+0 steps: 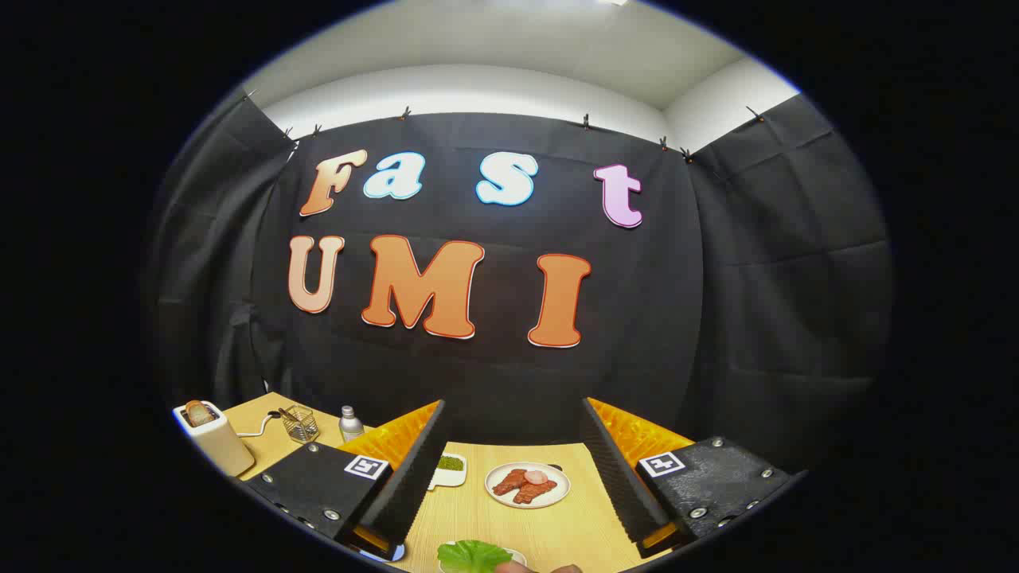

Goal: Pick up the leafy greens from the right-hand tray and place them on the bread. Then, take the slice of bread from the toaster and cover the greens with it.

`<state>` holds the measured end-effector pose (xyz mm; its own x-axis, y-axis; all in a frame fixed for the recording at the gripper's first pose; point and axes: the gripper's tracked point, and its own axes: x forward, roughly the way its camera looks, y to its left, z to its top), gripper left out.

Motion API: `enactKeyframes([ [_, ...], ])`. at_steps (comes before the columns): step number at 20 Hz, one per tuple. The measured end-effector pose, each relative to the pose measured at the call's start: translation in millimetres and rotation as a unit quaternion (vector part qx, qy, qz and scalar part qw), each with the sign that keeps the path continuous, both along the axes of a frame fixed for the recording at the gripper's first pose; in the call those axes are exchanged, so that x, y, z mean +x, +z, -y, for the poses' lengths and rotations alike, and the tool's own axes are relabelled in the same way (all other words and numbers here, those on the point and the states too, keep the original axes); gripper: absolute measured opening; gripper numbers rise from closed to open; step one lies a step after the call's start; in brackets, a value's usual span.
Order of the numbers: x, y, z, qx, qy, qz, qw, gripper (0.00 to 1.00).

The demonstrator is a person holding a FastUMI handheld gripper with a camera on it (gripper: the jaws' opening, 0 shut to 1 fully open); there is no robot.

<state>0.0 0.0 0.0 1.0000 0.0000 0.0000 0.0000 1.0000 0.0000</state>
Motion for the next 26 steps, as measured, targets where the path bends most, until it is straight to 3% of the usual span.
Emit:
enactKeyframes([
  [26,-4.7,-5.4,13.0,0.024,-0.041,-0.013,0.999,0.99],
])
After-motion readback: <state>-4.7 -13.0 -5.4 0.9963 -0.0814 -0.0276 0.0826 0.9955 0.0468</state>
